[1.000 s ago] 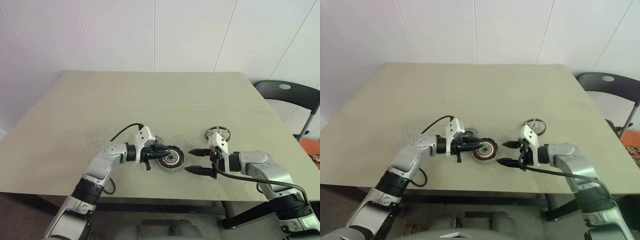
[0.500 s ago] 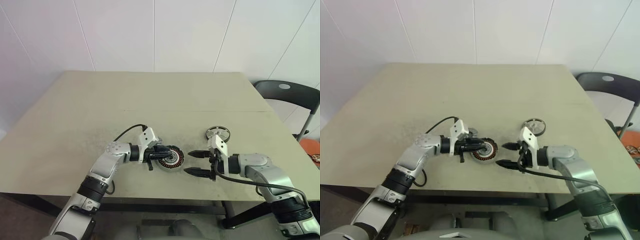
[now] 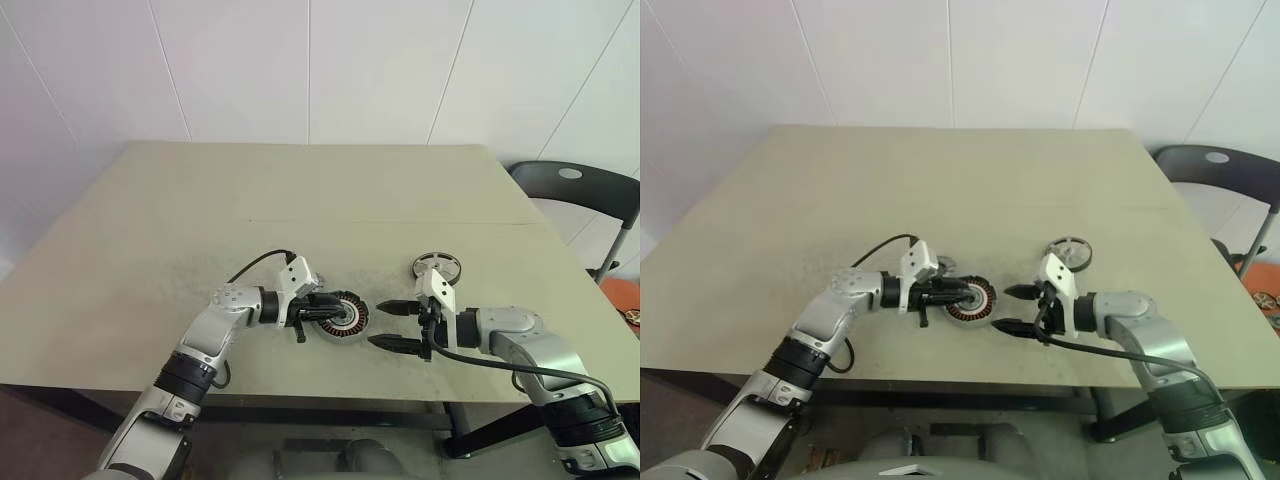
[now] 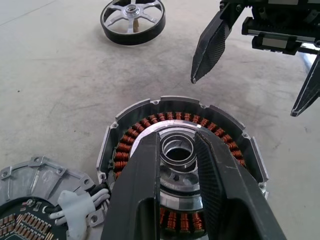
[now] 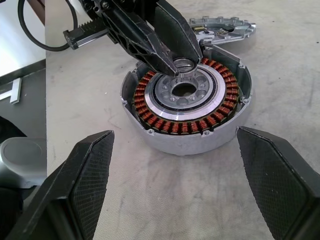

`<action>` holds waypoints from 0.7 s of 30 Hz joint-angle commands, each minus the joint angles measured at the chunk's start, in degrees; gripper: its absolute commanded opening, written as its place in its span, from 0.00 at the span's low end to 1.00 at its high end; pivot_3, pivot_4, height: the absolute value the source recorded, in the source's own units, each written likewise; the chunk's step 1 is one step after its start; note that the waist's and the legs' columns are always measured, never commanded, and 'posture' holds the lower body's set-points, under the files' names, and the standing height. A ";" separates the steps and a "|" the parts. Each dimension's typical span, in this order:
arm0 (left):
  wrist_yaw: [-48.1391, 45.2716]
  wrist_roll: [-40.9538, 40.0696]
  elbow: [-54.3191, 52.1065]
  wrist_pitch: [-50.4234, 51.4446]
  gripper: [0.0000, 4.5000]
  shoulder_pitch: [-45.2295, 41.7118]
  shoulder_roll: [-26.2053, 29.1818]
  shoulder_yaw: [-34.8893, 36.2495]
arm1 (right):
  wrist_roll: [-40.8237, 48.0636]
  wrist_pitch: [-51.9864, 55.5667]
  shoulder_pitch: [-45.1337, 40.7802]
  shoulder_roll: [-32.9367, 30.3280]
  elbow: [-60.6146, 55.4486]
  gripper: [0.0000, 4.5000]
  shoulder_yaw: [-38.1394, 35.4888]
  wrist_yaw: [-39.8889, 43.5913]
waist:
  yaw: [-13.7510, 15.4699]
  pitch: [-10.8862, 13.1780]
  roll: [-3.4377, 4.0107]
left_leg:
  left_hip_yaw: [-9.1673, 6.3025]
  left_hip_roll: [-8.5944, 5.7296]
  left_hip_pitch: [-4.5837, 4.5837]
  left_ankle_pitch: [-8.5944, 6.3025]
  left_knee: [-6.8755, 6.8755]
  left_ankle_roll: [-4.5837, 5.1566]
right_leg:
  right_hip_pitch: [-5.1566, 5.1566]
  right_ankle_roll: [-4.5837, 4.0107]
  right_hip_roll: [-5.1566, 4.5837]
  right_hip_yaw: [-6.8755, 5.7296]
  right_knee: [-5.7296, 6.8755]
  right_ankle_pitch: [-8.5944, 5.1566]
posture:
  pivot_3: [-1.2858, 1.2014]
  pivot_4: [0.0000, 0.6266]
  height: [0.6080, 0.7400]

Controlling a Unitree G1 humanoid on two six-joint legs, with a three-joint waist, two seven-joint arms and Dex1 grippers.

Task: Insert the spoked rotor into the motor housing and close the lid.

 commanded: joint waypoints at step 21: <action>4.19 -1.68 -1.41 -0.33 0.94 -2.56 -2.10 4.25 | 0.78 -0.57 -0.62 0.32 -2.24 0.91 -1.01 -0.95 | 0.01 0.00 0.00 | -0.01 0.00 0.00 0.00 0.02 0.00 | 0.01 0.00 0.00 0.00 0.02 0.00 | 0.52 0.00 1.00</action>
